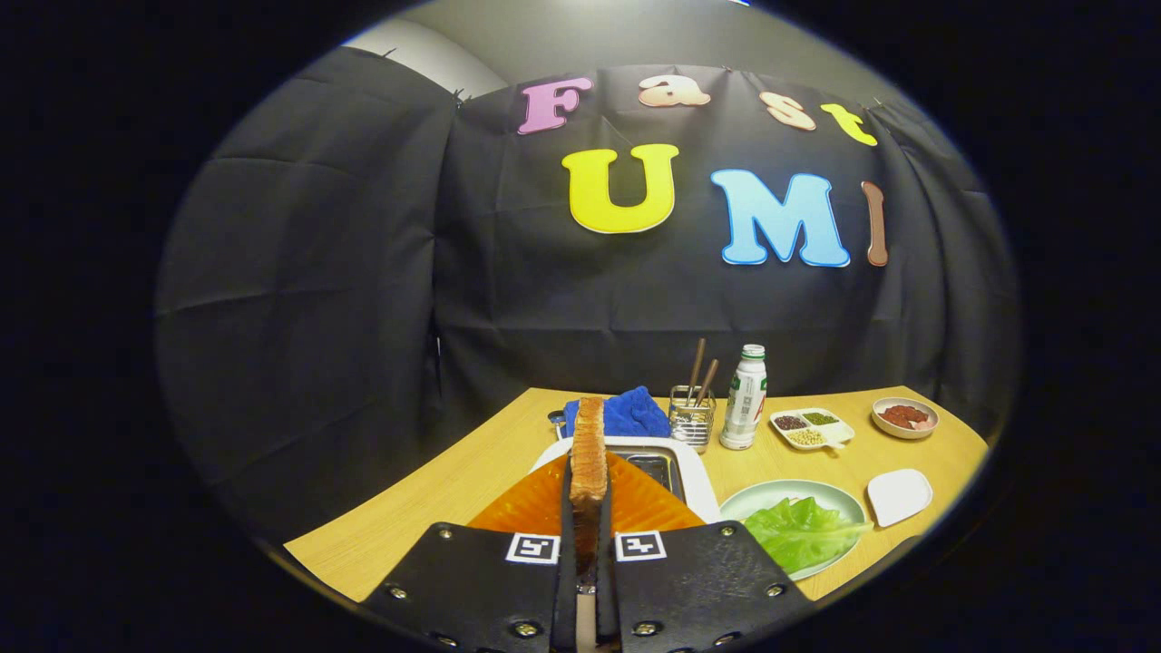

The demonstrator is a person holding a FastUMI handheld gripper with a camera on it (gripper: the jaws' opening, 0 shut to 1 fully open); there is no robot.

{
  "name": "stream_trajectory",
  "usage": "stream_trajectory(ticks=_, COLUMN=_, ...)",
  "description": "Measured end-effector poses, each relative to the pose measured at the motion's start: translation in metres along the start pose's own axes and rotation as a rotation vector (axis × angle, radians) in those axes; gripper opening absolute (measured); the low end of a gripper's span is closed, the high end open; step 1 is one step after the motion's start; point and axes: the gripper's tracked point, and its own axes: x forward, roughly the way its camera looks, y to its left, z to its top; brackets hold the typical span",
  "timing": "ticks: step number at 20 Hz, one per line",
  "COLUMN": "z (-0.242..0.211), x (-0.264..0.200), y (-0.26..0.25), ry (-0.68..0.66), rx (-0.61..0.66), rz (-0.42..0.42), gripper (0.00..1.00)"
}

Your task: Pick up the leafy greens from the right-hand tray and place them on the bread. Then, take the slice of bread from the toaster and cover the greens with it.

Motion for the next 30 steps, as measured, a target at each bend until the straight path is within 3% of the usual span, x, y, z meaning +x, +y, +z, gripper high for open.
stream_trajectory(ticks=12, z=0.049, x=-0.028, y=-0.017, ry=-0.065, rx=0.027, rz=0.045, gripper=0.08)
stream_trajectory(ticks=24, z=0.044, x=-0.041, y=-0.067, ry=-0.041, rx=0.045, rz=0.054, gripper=0.08)
stream_trajectory(ticks=30, z=0.041, x=-0.046, y=-0.110, ry=-0.041, rx=0.044, rz=0.009, gripper=0.08)
